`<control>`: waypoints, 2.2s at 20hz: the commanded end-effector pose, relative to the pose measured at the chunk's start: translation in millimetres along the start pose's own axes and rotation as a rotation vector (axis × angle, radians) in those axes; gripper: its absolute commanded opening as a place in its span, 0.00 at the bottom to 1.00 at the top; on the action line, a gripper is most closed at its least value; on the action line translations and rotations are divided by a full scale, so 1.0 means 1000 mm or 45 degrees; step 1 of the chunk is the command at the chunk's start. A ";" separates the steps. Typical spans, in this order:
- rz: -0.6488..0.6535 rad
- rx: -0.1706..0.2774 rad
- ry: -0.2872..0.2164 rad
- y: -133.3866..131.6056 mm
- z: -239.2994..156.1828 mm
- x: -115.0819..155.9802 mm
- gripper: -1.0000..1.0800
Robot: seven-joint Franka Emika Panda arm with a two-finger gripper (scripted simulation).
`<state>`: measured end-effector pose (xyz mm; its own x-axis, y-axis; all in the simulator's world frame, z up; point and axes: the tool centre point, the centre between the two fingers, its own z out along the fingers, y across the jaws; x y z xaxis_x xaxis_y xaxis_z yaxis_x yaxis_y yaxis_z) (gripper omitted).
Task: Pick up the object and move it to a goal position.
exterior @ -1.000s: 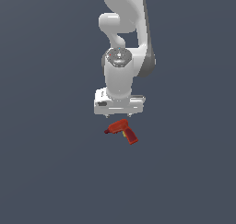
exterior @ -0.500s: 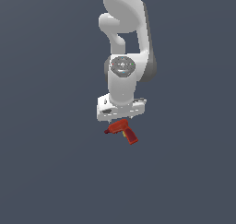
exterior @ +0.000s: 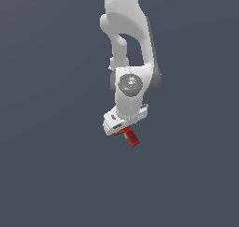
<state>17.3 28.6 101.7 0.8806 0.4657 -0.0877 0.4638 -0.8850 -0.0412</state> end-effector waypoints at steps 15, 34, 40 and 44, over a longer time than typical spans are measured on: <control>-0.434 0.063 -0.061 -0.013 0.043 0.021 1.00; -0.459 0.068 -0.063 -0.015 0.076 0.020 0.00; -0.459 0.068 -0.063 -0.015 0.076 0.020 0.00; -0.458 0.067 -0.063 -0.015 0.075 0.020 0.00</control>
<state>20.9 50.6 26.2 0.6556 0.7476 -0.1064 0.7363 -0.6641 -0.1296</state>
